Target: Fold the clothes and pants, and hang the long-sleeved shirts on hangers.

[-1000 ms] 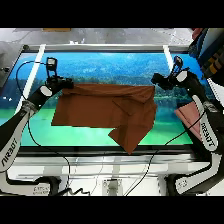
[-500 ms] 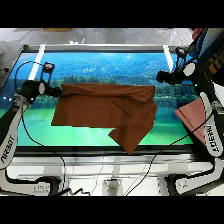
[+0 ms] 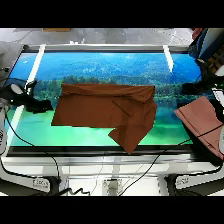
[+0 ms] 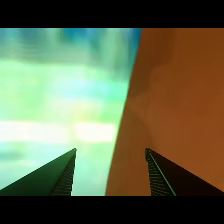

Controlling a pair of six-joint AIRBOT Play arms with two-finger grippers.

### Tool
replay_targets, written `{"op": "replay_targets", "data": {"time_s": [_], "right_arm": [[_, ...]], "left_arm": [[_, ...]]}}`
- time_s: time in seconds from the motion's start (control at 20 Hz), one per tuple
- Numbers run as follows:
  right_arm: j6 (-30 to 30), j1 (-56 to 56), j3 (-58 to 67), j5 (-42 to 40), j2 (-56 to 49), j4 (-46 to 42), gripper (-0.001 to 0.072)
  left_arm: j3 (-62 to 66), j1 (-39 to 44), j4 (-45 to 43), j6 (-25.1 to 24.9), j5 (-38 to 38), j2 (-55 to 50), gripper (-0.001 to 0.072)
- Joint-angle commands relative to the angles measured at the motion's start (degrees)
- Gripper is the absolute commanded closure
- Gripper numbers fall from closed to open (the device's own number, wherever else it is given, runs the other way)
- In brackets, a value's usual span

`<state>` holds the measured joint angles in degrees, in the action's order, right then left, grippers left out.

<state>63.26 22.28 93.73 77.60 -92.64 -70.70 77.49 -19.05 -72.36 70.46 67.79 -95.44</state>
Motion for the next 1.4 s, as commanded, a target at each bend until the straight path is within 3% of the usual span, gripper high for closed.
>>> {"op": "replay_targets", "data": {"time_s": [0.0,0.35,0.75,0.8,0.9,1.0,1.2,1.35], "right_arm": [[-9.9,8.2,-3.5,8.2,0.0,16.0,0.0585],[-11.8,9.4,-14.2,9.9,0.0,16.1,0.0585],[-12.0,9.3,-26.7,8.2,0.0,20.7,0.0585],[-12.0,9.4,-29.4,7.2,0.0,22.3,0.0585],[-11.8,9.3,-34.1,4.4,0.0,25.4,0.0533],[-11.0,9.3,-37.8,1.0,0.0,28.8,0.0271],[-6.5,8.5,-41.6,-7.0,0.0,30.1,0.0246],[-6.5,3.9,-42.2,-7.5,0.0,28.9,0.0244]], "left_arm": [[0.0,-5.1,8.8,-6.7,8.2,-3.2,0.0205],[-6.8,-5.7,10.3,-17.2,8.8,-3.9,0.0211],[-13.8,-5.3,15.9,-22.9,5.8,-3.9,0.0253],[-13.8,-5.3,16.1,-22.9,5.3,-3.9,0.0312],[-13.8,-5.3,17.2,-22.9,4.2,-3.9,0.0558],[-13.8,-5.3,18.9,-22.9,2.9,-3.9,0.0691],[-13.8,-5.3,21.0,-22.9,1.7,-3.9,0.0691],[-13.8,-5.2,22.3,-22.9,1.7,-3.9,0.0691]]}}
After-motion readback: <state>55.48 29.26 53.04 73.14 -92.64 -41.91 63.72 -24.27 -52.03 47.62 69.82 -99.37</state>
